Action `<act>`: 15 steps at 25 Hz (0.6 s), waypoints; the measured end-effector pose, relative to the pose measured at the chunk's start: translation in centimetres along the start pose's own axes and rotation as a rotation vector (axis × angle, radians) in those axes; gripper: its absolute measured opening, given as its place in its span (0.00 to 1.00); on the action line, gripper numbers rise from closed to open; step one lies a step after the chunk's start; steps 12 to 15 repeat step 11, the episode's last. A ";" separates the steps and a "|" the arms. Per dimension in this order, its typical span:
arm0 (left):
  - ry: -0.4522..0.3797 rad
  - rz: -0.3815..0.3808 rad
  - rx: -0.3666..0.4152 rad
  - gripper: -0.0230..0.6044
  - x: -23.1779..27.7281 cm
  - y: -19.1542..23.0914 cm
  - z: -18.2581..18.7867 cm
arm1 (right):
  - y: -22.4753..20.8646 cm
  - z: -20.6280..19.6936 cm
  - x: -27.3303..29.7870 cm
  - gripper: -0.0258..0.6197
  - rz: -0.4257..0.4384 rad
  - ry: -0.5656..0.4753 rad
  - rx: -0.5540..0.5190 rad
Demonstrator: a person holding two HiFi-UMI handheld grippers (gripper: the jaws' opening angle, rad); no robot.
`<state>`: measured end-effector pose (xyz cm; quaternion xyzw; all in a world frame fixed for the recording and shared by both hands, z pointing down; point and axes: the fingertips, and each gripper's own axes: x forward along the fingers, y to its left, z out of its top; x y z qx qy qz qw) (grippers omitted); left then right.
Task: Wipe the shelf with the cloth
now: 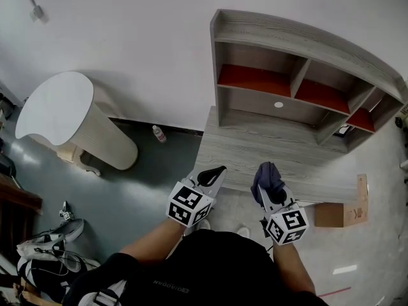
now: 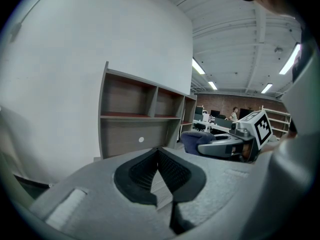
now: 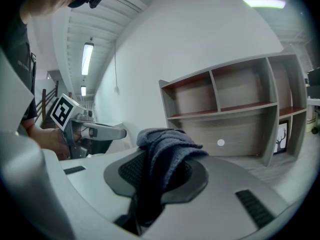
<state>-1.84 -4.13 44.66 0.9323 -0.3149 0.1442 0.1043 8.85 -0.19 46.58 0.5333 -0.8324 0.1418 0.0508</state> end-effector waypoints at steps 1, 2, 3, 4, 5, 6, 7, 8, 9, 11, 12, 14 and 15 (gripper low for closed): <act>0.000 0.000 0.001 0.05 0.0 0.0 0.0 | 0.1 0.0 0.0 0.18 0.001 -0.001 -0.001; 0.001 -0.001 0.001 0.05 -0.1 0.0 0.0 | 0.1 0.0 0.0 0.18 0.002 -0.002 -0.002; 0.001 -0.001 0.001 0.05 -0.1 0.0 0.0 | 0.2 0.0 0.0 0.18 0.002 -0.003 -0.002; 0.002 -0.001 0.002 0.05 -0.1 0.0 0.0 | 0.2 0.1 0.0 0.18 0.003 -0.003 -0.003; 0.002 -0.002 0.003 0.05 -0.1 0.0 0.0 | 0.2 0.1 0.0 0.18 0.004 -0.004 -0.004; 0.001 -0.002 0.004 0.05 -0.1 -0.1 0.1 | 0.2 0.2 0.0 0.18 0.005 -0.004 -0.005; 0.002 -0.002 0.005 0.05 -0.1 -0.1 0.1 | 0.2 0.1 0.0 0.18 0.005 -0.004 -0.006; 0.002 -0.003 0.006 0.05 -0.1 -0.1 0.0 | 0.2 0.1 0.0 0.18 0.005 -0.004 -0.006; 0.003 -0.003 0.007 0.05 -0.1 -0.1 0.0 | 0.2 0.1 0.0 0.18 0.006 -0.005 -0.007; 0.004 -0.003 0.009 0.05 -0.1 -0.2 -0.1 | 0.2 0.0 0.0 0.18 0.006 -0.005 -0.007; 0.004 -0.003 0.009 0.05 -0.1 -0.2 -0.1 | 0.2 0.0 0.0 0.18 0.006 -0.005 -0.007; 0.004 -0.003 0.009 0.05 -0.1 -0.2 -0.1 | 0.2 0.0 0.0 0.18 0.006 -0.005 -0.007; 0.004 -0.003 0.009 0.05 -0.1 -0.2 -0.1 | 0.2 0.0 0.0 0.18 0.006 -0.005 -0.007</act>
